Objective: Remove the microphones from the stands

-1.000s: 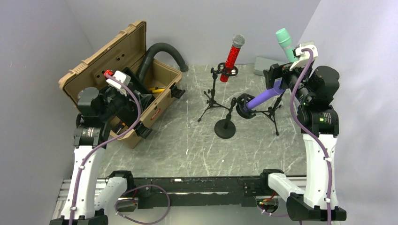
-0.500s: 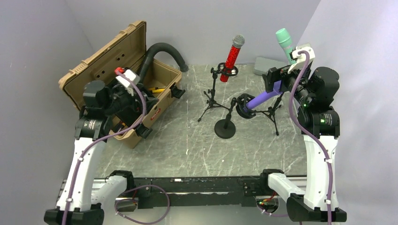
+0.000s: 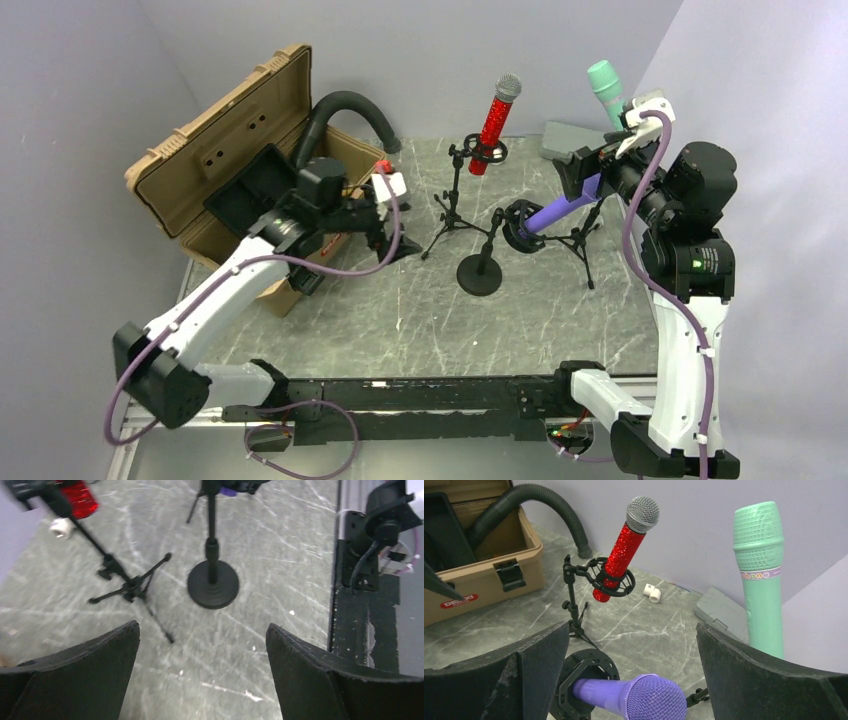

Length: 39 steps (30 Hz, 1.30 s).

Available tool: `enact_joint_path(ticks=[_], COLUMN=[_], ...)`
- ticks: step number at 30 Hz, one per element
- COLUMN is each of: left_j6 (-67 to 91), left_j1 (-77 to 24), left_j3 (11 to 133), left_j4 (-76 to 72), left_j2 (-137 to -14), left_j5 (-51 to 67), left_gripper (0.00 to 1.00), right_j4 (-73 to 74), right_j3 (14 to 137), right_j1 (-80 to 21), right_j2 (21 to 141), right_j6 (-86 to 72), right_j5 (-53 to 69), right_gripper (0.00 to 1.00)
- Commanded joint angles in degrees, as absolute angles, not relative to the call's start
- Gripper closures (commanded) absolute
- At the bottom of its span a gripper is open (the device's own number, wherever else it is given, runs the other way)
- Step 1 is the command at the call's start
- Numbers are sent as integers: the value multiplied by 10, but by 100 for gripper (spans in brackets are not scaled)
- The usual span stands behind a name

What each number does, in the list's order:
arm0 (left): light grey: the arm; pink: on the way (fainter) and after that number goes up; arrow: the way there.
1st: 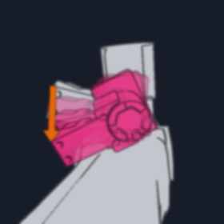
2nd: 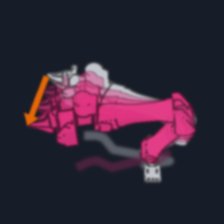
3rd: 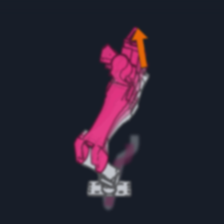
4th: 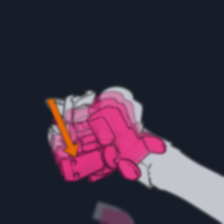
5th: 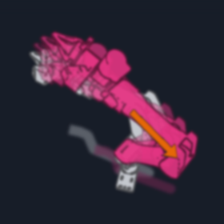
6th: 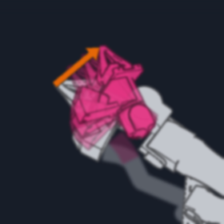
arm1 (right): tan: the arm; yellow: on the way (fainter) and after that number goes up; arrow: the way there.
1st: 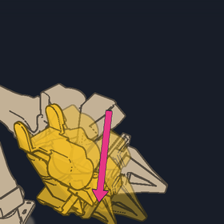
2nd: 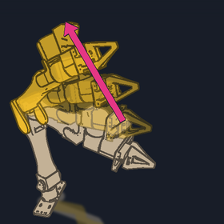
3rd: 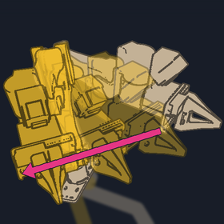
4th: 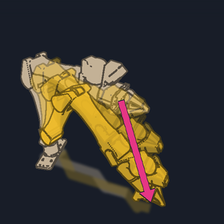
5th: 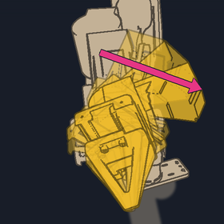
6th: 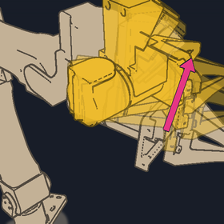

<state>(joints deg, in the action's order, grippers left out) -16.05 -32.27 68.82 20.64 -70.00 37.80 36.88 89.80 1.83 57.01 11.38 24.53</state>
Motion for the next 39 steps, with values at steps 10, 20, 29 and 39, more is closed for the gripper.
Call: enact_joint_path(ticks=[10, 20, 29, 39], left_j6=[-204, -205, -192, -173], left_j1=[-427, -431, -447, -448], left_j3=[843, 896, 937, 958], left_j4=[78, 36, 30, 30], left_j2=[-953, -1051, -1108, -1137], left_j5=[477, 512, 512, 524], left_gripper=[1, 11, 27, 67], right_j4=[384, 376, 369, 383], right_j3=[905, 882, 867, 877], right_j1=[17, 17, 17, 18], right_j2=[566, 557, 555, 550], right_j6=[131, 130, 131, 144], right_j5=[279, 284, 286, 280], right_gripper=[0, 0, 0, 0])
